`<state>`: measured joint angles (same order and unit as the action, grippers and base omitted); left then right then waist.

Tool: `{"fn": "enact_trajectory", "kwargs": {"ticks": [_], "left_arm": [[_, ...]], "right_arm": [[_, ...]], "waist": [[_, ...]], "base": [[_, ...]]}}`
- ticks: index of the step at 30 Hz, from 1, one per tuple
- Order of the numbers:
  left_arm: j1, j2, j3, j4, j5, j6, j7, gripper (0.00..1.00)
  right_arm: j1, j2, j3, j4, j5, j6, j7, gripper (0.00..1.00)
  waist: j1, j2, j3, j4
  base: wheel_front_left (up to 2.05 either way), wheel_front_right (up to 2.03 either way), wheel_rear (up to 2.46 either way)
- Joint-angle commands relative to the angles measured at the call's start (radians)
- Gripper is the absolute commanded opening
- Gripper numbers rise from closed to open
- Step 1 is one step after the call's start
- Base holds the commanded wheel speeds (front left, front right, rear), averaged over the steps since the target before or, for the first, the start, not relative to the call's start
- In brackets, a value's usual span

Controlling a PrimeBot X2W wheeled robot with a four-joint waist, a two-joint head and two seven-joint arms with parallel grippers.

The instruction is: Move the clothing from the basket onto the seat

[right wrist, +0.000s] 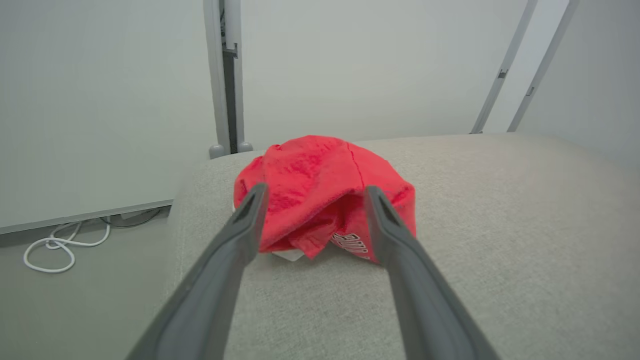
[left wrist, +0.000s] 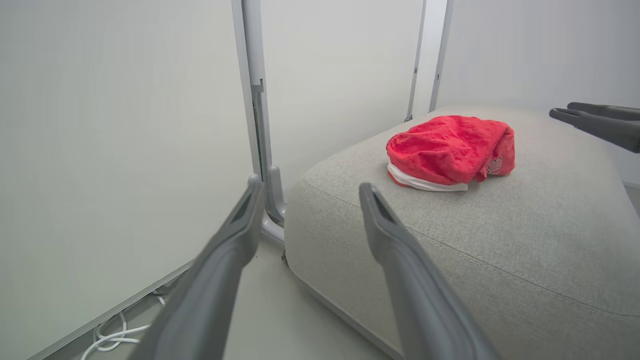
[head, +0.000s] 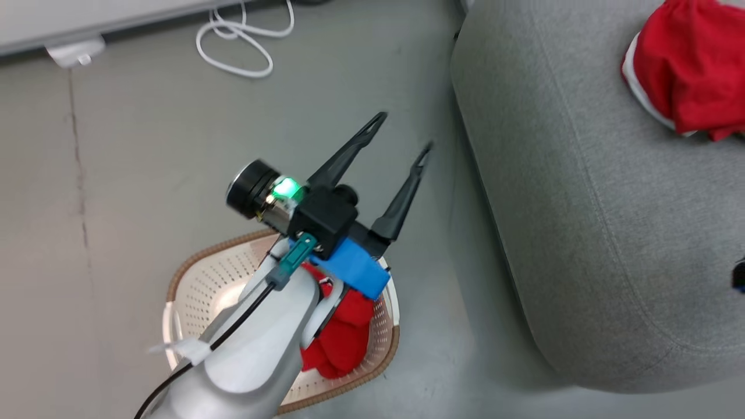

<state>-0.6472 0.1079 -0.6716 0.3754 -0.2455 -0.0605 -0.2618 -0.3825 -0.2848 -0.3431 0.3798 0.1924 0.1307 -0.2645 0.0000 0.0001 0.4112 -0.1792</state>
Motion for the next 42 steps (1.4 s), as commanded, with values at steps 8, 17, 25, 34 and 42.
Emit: {"fn": "enact_trajectory", "kwargs": {"ticks": [8,17,25,34,42], "left_arm": [[0.152,0.03,0.114,-0.037,-0.012,0.038,-0.004,1.0],[0.29,0.046,0.255,-0.078,-0.006,0.061,-0.004,1.0],[0.406,0.054,0.377,-0.105,0.001,0.072,-0.004,1.0],[0.513,0.047,0.473,-0.131,0.022,0.061,-0.004,1.0],[0.567,0.025,0.508,-0.147,0.053,0.044,-0.004,1.0]], "right_arm": [[0.112,0.075,0.141,-0.195,-0.022,0.0,0.0,1.0],[0.177,0.101,0.26,-0.269,-0.015,0.0,0.0,1.0],[0.254,0.133,0.288,-0.28,-0.031,0.0,0.0,1.0],[0.338,0.171,0.288,-0.282,-0.043,0.0,0.0,1.0],[0.391,0.196,0.293,-0.283,-0.054,0.0,0.0,1.0]], "waist": [[0.0,-0.0001,-0.175,0.056],[0.0,-0.0001,-0.285,0.143],[0.0,-0.0001,-0.351,0.198],[0.0,-0.0001,-0.393,0.213],[0.0,-0.0001,-0.412,0.214]], "base": [[0.0,0.0,0.0],[0.0,0.0,0.0],[0.0,0.0,0.0],[0.0,0.0,0.0],[0.0,0.0,0.0]]}}
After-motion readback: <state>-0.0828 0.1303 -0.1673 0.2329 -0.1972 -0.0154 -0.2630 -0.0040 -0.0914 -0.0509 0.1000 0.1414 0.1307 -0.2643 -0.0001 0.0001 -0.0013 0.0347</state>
